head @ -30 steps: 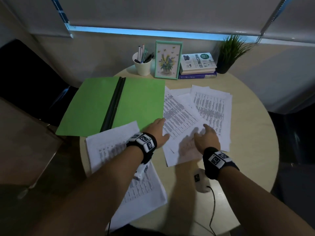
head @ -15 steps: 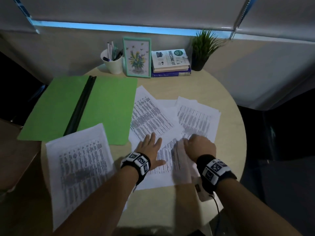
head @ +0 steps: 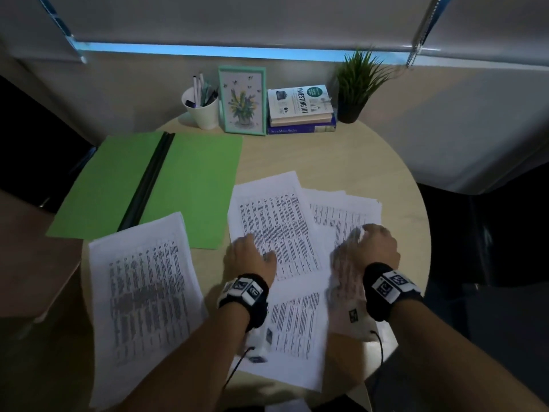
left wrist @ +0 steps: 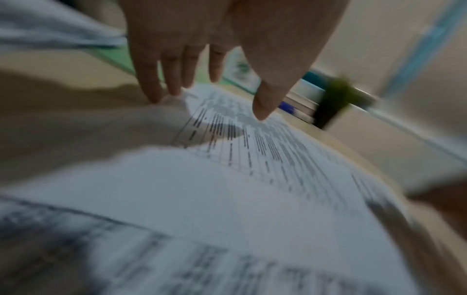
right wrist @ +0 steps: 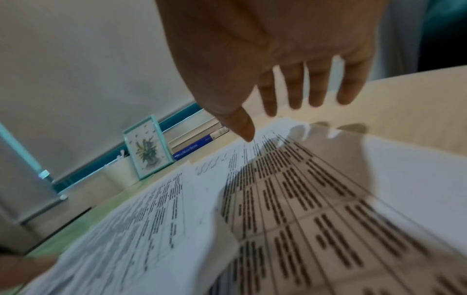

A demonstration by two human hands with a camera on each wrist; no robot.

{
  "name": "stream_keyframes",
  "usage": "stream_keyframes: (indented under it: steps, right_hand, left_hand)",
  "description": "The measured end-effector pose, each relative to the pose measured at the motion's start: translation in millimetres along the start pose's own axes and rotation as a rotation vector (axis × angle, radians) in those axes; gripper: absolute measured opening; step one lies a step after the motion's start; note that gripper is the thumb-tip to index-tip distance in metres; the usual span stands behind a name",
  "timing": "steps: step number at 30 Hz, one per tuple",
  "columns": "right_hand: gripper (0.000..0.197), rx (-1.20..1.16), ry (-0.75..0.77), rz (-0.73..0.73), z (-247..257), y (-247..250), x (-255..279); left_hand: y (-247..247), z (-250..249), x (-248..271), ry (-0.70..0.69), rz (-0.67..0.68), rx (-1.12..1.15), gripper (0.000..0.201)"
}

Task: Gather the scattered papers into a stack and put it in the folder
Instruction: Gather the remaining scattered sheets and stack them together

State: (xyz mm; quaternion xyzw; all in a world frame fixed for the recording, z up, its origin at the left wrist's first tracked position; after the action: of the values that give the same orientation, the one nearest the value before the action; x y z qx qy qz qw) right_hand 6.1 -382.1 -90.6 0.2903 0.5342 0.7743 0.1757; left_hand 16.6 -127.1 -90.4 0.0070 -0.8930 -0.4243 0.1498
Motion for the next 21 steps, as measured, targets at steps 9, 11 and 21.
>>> stream_keyframes:
  steps: [9, 11, 21]
  right_hand:
    - [0.07, 0.018, -0.296, 0.162, -4.6, -20.4, 57.0]
    - [0.068, -0.07, -0.327, 0.132, -8.6, -18.7, 56.3]
    - [0.018, -0.378, -0.295, -0.085, -42.6, 18.6, 29.5]
  left_hand:
    - [-24.8, -6.6, 0.0, 0.418, 0.096, 0.043, 0.131]
    - [-23.2, -6.1, 6.0, 0.428, 0.166, 0.064, 0.13]
    - [1.6, 33.4, 14.8, 0.438, -0.048, 0.31, 0.107]
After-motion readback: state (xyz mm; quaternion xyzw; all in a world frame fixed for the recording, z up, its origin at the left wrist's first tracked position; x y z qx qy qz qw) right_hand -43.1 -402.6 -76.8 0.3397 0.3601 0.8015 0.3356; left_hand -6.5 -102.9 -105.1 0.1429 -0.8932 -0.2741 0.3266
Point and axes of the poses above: each hand's wrist, its own x-axis away from the middle knuckle, its own y-axis out of the back of the hand, z = x × y, the point moved 2 cm from there along -x, towards the middle knuckle, and after that the axes turned 12 degrees about x, right-handed, at the moved point
